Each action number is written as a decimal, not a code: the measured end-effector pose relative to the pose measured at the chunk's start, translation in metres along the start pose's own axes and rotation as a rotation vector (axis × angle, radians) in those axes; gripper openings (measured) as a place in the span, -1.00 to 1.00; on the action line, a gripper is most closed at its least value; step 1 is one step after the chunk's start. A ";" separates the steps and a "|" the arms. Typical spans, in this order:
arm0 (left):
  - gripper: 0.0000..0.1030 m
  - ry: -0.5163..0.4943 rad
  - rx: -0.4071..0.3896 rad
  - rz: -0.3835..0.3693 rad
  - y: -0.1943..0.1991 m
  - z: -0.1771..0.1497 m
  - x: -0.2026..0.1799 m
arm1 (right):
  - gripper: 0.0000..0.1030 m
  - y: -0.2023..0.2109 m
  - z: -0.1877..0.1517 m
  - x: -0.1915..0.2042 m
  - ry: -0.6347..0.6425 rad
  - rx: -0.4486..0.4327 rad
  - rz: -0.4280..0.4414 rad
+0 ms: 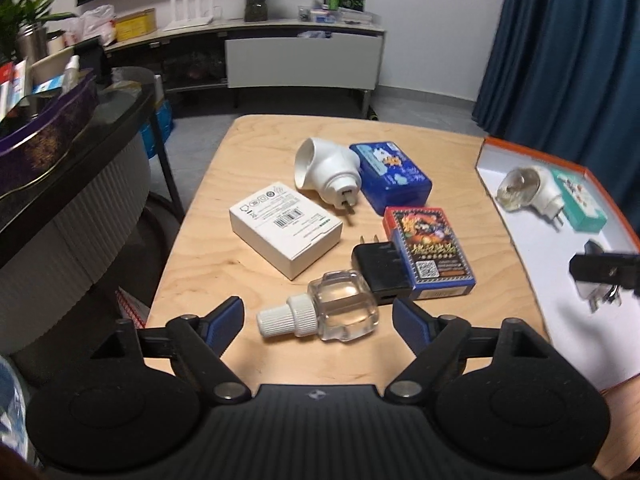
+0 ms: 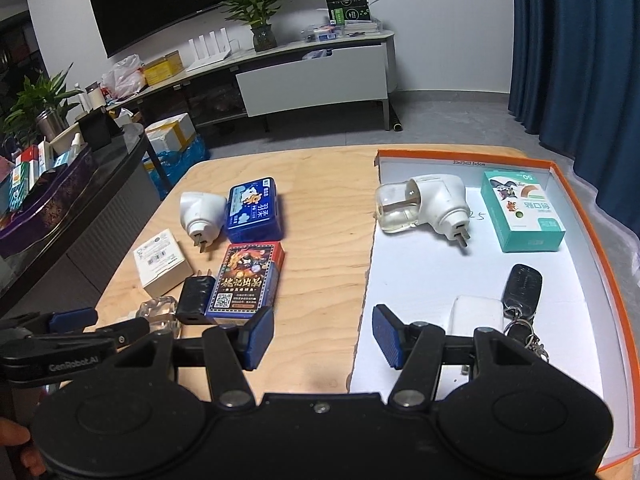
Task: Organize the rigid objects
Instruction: 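Withdraw both tools back toward the remaining items on the table, then grasp the glass air-freshener bottle with left tool while right tool grasps the red card box, then carry the glass bottle and red card box over the white tray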
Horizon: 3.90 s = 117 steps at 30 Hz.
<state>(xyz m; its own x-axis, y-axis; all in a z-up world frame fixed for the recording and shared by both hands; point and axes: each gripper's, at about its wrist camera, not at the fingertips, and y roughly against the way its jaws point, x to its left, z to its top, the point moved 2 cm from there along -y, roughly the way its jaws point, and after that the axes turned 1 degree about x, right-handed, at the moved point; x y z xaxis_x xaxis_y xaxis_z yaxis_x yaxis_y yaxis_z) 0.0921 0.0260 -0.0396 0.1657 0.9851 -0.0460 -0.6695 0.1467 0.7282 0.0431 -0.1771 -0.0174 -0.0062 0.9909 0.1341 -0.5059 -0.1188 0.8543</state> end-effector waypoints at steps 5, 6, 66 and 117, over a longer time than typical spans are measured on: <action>0.63 -0.056 -0.002 -0.028 -0.015 0.000 0.002 | 0.30 -0.006 0.000 -0.001 -0.005 0.008 -0.004; 0.63 -0.066 0.000 -0.036 -0.019 0.001 0.001 | 0.30 -0.007 0.000 -0.001 -0.005 0.010 -0.005; 0.03 0.070 -0.062 -0.072 -0.007 -0.007 0.030 | 0.38 -0.117 0.024 0.055 -0.009 0.139 0.041; 0.03 -0.042 -0.093 -0.232 0.041 0.011 -0.123 | 0.37 0.072 -0.014 -0.085 -0.117 -0.129 -0.193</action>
<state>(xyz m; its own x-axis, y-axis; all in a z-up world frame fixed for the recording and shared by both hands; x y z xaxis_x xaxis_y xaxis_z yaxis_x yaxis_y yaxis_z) 0.0525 -0.0906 0.0035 0.3510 0.9200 -0.1745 -0.6736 0.3775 0.6355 -0.0049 -0.2687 0.0252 0.1971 0.9796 0.0386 -0.5942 0.0880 0.7995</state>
